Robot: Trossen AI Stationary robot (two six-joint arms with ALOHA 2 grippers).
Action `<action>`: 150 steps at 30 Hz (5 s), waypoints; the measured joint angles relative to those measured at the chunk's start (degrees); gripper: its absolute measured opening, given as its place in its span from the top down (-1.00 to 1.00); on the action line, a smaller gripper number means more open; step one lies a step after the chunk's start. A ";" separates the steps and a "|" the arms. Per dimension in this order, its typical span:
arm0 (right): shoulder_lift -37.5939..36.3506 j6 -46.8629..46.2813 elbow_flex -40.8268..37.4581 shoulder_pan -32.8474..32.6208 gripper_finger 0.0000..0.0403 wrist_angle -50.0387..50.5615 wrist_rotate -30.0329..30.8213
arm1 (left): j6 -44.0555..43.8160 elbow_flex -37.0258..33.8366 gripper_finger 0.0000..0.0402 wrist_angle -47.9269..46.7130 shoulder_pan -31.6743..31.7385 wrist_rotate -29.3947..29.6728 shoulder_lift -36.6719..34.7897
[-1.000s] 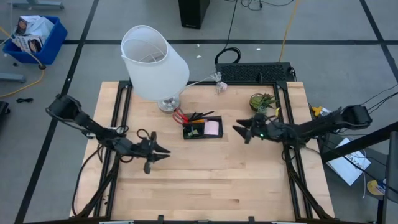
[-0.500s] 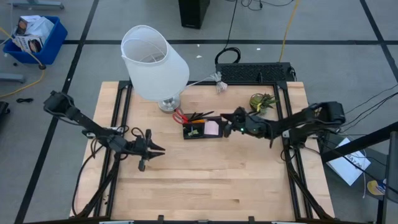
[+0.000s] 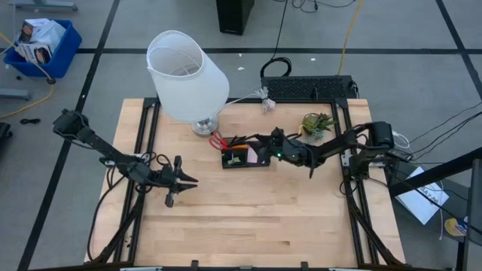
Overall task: Pick and place office supplies into organizer
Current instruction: Put the black pen into the top left compartment of the desk organizer, then return to Home Position
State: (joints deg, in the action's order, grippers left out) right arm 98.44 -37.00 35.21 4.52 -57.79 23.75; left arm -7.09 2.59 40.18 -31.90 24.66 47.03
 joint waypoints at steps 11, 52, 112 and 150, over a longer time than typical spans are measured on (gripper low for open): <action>0.74 2.59 0.73 1.52 -0.26 -1.08 0.26 | -3.04 0.02 0.62 -0.17 -2.77 0.43 0.11; 0.74 31.91 10.98 -0.41 0.41 8.10 -15.42 | -7.16 0.07 0.62 -3.57 -3.76 5.89 0.22; -81.25 37.97 -24.46 -14.38 0.21 51.22 -23.67 | -10.32 0.07 0.62 -42.10 -2.37 16.77 -32.95; -94.94 36.15 -33.52 -13.49 0.21 55.29 -22.07 | -3.65 0.07 0.62 -42.69 -6.12 20.40 -36.92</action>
State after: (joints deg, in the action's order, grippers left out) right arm 3.50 -0.85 1.69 -8.97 -2.51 1.68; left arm -10.74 2.66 -2.50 -38.02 45.06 10.11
